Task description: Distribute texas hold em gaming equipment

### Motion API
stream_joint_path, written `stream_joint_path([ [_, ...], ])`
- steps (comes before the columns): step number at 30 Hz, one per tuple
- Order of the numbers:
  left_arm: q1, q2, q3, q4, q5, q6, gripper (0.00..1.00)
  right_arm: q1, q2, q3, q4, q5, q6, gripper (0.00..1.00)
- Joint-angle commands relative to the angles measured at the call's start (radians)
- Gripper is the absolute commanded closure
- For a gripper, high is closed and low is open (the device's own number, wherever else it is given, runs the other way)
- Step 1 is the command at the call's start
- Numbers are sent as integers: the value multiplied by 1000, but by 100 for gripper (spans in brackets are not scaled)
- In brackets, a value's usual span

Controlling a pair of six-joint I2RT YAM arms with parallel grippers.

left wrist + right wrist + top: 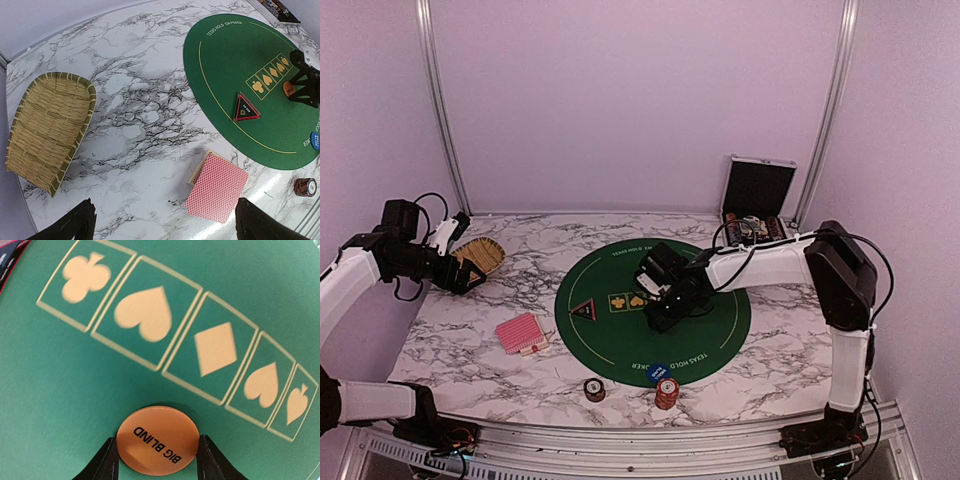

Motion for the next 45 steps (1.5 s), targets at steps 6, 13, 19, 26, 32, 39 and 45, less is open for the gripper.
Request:
stream_joint_path([
  [6,6,14,31,-28,8,15,1,-132,176,254,82,73,-26,61],
  [13,6,12,30,-27,7,18,1,-185,299,441,64,86,-39,61],
  [19,6,22,26,-26,5,25,1,-214,357,532,50,98,-39,61],
  [26,6,22,23,-28,2,26,1,-229,382,586,36,107,-42,61],
  [32,6,17,22,-27,2,25,1,-229,353,558,40,104,-41,61],
  [39,6,16,22,-33,-3,26,1,-219,239,450,69,78,-41,50],
  [45,6,14,37,-45,-2,26,1,-180,126,332,71,66,-46,15],
])
